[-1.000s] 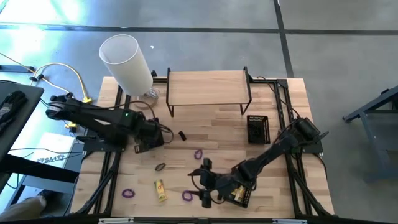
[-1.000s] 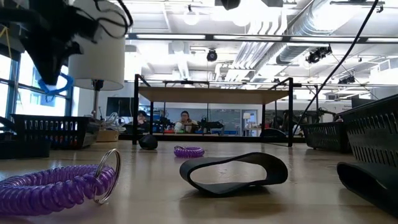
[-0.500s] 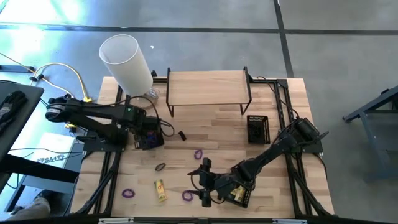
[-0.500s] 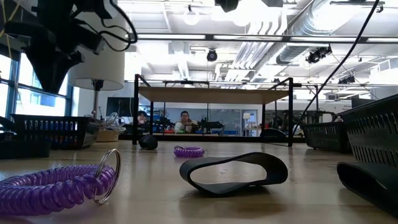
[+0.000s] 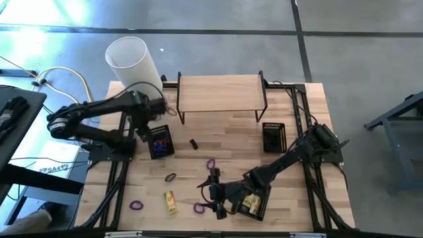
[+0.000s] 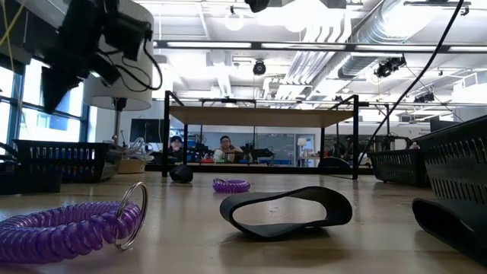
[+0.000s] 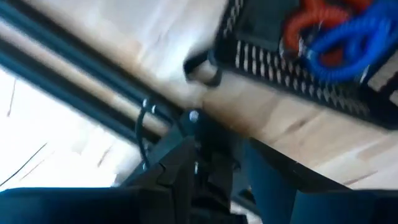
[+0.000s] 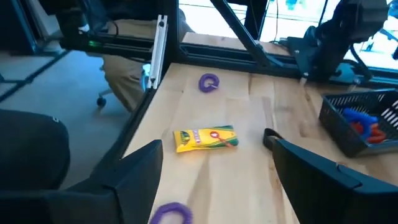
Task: Pick & Place Office Desk Supplies
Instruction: Put the rubber band into the top right bin
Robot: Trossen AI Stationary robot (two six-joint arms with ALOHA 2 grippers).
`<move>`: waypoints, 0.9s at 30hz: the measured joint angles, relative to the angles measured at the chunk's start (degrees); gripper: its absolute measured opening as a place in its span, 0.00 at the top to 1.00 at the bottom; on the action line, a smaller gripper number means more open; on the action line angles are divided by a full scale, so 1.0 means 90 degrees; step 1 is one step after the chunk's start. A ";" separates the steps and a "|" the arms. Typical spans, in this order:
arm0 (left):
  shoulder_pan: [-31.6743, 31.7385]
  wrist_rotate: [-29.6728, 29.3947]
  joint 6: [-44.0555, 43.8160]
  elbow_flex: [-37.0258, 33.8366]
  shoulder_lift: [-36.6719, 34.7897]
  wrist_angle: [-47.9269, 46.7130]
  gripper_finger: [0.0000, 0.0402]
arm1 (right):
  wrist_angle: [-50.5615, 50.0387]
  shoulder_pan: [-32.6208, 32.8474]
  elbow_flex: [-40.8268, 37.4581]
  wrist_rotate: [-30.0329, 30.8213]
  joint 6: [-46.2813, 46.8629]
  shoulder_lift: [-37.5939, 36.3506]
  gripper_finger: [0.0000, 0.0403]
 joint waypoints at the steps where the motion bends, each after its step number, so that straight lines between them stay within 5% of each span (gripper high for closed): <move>1: 0.0208 0.0023 0.0158 0.0000 0.0000 0.0140 0.68 | -0.0020 -0.0018 0.0000 -0.0020 -0.0093 0.0000 0.27; 11: 0.1696 0.0637 -0.0342 0.0000 0.0000 0.0340 0.68 | -0.1351 -0.0257 -0.0002 -0.0596 -0.0132 -0.0044 0.28; 27: -0.0067 0.0683 -0.1165 0.0060 -0.0018 0.0461 0.68 | -0.2130 -0.0767 -0.0005 -0.2512 -0.0248 -0.0192 0.42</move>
